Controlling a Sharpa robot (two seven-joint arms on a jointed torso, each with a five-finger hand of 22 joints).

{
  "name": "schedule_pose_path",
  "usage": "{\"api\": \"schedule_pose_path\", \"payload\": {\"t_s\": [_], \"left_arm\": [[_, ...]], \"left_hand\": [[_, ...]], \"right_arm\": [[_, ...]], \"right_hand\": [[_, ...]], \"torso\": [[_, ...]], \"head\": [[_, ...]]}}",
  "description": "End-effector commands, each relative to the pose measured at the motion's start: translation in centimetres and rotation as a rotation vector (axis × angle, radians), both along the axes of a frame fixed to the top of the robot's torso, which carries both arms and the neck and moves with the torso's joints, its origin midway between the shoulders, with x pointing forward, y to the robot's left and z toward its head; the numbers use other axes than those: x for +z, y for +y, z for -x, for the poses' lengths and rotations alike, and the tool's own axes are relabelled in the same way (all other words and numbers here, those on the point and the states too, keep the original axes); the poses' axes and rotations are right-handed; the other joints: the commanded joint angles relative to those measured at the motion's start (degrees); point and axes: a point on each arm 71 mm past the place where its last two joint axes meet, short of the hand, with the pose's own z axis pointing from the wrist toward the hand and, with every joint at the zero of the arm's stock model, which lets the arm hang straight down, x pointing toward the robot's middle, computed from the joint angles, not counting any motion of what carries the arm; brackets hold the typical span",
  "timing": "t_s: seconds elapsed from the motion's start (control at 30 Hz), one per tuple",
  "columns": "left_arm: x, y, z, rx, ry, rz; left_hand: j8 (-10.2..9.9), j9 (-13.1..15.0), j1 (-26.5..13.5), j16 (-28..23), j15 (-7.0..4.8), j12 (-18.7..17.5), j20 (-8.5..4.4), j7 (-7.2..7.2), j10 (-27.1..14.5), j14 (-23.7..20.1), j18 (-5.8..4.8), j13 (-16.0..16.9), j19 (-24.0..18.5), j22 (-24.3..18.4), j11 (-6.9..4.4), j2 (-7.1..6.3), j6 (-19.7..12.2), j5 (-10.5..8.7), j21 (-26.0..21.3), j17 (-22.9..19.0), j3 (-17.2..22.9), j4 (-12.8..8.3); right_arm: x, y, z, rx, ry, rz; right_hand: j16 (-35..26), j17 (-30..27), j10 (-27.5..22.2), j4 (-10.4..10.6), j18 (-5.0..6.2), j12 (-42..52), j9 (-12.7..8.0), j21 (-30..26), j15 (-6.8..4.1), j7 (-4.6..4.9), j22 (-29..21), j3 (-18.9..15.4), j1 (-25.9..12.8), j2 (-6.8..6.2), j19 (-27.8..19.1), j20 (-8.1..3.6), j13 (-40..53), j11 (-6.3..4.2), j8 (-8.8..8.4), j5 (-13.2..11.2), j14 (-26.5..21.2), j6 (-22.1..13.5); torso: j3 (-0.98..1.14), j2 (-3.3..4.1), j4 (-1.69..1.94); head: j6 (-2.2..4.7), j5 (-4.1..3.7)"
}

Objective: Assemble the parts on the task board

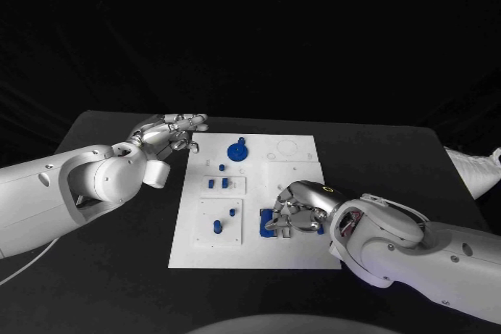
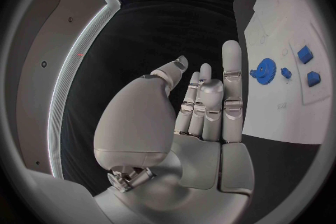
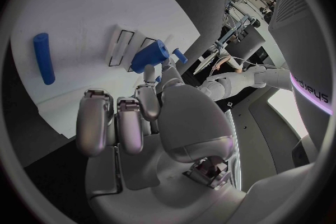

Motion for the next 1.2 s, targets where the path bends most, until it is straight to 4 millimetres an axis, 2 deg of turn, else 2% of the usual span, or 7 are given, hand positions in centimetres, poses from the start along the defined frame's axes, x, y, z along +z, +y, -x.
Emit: {"api": "schedule_pose_path", "payload": {"t_s": [0.03,0.5,0.73,1.2], "left_arm": [[0.09,-0.22,0.07,-0.018,-0.004,0.012],[0.1,-0.25,0.09,-0.018,-0.005,0.012],[0.1,-0.2,0.09,-0.016,-0.005,0.011],[0.11,-0.16,0.1,-0.015,-0.007,0.008]], "left_hand": [[0.3,0.0,-0.2,-0.3,0.16,0.3,0.3,-0.02,-0.5,-0.3,1.06,0.1,0.0,-0.1,-0.01,0.62,-0.5,0.27,-0.3,-0.1,-0.4,0.1],[0.3,0.0,-0.2,-0.3,0.16,0.3,0.3,-0.02,-0.5,-0.3,1.06,0.1,0.0,-0.1,-0.01,0.62,-0.5,0.27,-0.3,-0.1,-0.4,0.1],[0.3,0.0,-0.2,-0.3,0.16,0.3,0.3,-0.02,-0.5,-0.3,1.06,0.1,0.0,-0.1,-0.01,0.62,-0.5,0.27,-0.3,-0.1,-0.4,0.1],[0.3,0.0,-0.2,-0.3,0.16,0.3,0.3,-0.02,-0.5,-0.3,1.06,0.1,0.0,-0.1,-0.01,0.62,-0.5,0.27,-0.3,-0.1,-0.4,0.1]], "right_arm": [[-0.25,0.0,-0.03,0.004,-0.001,0.036],[-0.67,-0.08,-0.71,-0.021,-0.036,0.109],[-0.84,0.09,-0.56,0.004,-0.018,0.127],[-1.17,-0.27,-0.67,0.001,-0.012,0.157]], "right_hand": [[0.4,11.7,4.4,0.0,-0.93,2.2,0.1,0.2,-0.46,-0.36,0.1,0.3,0.3,0.04,0.2,-0.44,3.5,-3.73,0.06,-0.3,5.4,0.2],[0.4,11.7,4.4,-0.6,-0.93,2.2,0.1,0.2,-0.54,-0.46,0.1,0.9,1.3,0.43,0.2,-0.49,3.6,-3.83,0.04,-0.2,5.4,0.2],[0.4,11.7,4.4,-0.9,-0.95,2.2,0.1,0.3,-0.53,-0.39,0.2,0.8,1.4,-0.09,0.2,-0.5,3.6,-3.79,-0.01,-0.2,5.4,0.1],[0.4,11.8,4.4,-1.3,-0.98,2.2,0.1,0.4,-0.53,-0.42,0.3,0.9,1.9,-0.3,0.3,-0.51,3.7,-3.81,0.0,-0.3,5.4,0.2]], "torso": [[0.01,0.0,-0.04],[-0.02,-0.08,0.04],[0.0,-0.04,-0.01],[0.08,0.04,-0.06]], "head": [[-0.03,-0.02],[-0.16,-0.13],[-0.19,-0.03],[-0.31,0.02]]}}
